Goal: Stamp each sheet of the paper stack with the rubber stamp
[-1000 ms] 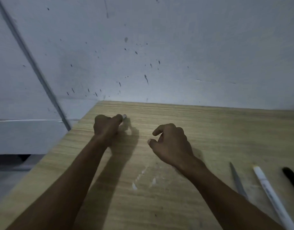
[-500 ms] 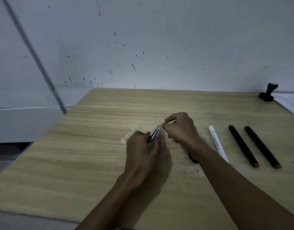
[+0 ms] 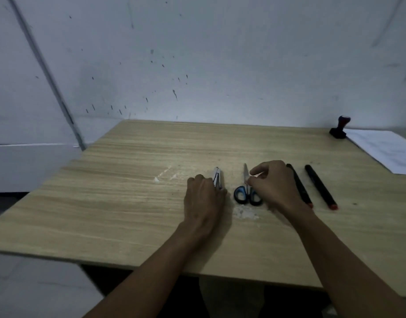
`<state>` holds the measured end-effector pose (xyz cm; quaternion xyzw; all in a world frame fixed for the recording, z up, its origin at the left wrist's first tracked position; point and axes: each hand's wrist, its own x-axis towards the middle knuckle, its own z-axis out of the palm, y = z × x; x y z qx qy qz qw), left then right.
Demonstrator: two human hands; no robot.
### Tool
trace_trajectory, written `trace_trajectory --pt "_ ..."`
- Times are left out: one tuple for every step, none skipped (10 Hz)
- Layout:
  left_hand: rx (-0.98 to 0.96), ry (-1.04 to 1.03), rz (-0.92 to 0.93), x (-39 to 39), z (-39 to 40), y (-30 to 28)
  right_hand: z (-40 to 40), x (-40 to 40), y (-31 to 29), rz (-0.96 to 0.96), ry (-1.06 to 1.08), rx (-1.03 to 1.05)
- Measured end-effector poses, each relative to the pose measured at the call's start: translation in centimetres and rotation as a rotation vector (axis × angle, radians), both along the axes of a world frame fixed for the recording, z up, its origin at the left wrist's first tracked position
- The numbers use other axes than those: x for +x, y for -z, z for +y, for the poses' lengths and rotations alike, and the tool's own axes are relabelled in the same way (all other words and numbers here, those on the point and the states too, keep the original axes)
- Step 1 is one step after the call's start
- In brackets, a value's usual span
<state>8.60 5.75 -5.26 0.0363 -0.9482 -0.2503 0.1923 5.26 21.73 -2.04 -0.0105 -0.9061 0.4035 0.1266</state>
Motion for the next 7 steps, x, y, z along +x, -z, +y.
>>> trace_trajectory --pt "-0.015 -0.01 0.004 0.1 0.0 0.1 0.6 0.6 -0.2 0.02 -0.019 0.006" --pt "-0.024 -0.017 0.007 0.1 0.1 0.1 1.4 1.0 -0.3 0.029 -0.028 0.0" --pt "-0.021 -0.024 0.009 0.0 0.3 0.1 2.0 1.1 0.0 0.02 -0.042 -0.012" --pt "-0.023 -0.02 0.007 0.1 0.4 0.1 2.2 1.4 0.0 0.012 -0.029 -0.024" --pt "-0.014 -0.02 0.013 0.1 0.3 0.4 2.4 1.4 0.2 0.007 -0.024 -0.002" --pt "0.042 0.002 -0.02 0.1 0.3 0.5 2.5 1.4 0.3 -0.003 -0.024 0.005" --pt "0.178 0.031 0.054 0.4 -0.1 0.3 2.6 1.8 -0.1 0.007 -0.018 -0.026"
